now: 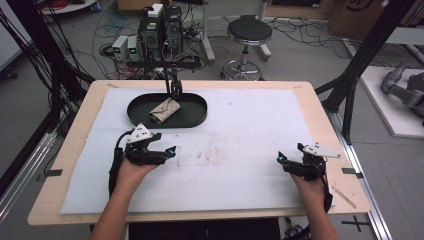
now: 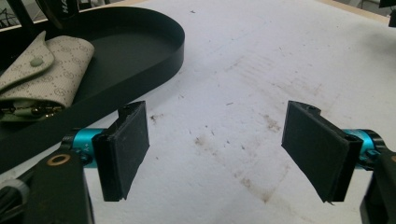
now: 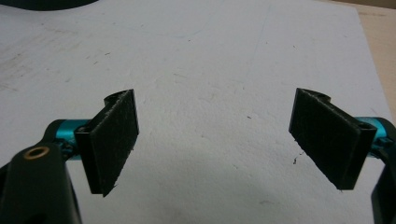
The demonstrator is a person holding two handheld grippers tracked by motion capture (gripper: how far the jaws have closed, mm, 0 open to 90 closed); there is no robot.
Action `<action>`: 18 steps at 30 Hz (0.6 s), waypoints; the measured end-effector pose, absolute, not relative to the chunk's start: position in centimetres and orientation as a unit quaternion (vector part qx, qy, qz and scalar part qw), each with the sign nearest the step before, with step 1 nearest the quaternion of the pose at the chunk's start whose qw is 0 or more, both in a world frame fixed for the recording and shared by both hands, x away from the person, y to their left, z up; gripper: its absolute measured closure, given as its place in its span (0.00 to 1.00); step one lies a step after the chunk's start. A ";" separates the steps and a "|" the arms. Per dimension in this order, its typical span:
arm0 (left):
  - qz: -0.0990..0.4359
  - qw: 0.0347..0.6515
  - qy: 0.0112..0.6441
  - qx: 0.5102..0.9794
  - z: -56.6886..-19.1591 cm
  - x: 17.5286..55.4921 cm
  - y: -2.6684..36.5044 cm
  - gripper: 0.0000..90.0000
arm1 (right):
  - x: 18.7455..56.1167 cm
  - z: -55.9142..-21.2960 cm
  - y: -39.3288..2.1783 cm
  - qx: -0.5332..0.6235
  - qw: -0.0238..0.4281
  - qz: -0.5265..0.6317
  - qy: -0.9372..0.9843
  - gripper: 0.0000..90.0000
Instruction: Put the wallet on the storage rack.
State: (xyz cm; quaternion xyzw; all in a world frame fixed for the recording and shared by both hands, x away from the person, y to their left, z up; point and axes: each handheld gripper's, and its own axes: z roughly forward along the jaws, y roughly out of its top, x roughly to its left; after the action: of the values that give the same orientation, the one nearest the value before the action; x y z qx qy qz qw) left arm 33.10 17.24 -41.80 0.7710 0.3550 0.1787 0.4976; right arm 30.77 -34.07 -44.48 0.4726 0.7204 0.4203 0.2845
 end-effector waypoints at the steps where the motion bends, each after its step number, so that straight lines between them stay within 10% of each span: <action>1: 0.182 0.498 0.352 0.771 -42.0 33.0 17.3 0.25 | 30.7 -44.5 -34.1 0.474 0.284 0.420 0.720 0.18; 18: 0.190 0.513 0.355 0.758 -44.2 31.9 18.2 0.21 | 30.8 -44.6 -34.3 0.476 0.281 0.421 0.719 0.18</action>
State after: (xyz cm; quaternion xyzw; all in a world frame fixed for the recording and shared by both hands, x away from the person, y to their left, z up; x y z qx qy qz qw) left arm 31.92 18.22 -44.21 0.7578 0.3551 0.1902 0.5133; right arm 30.77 -34.31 -44.60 0.4762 0.7191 0.4207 0.2812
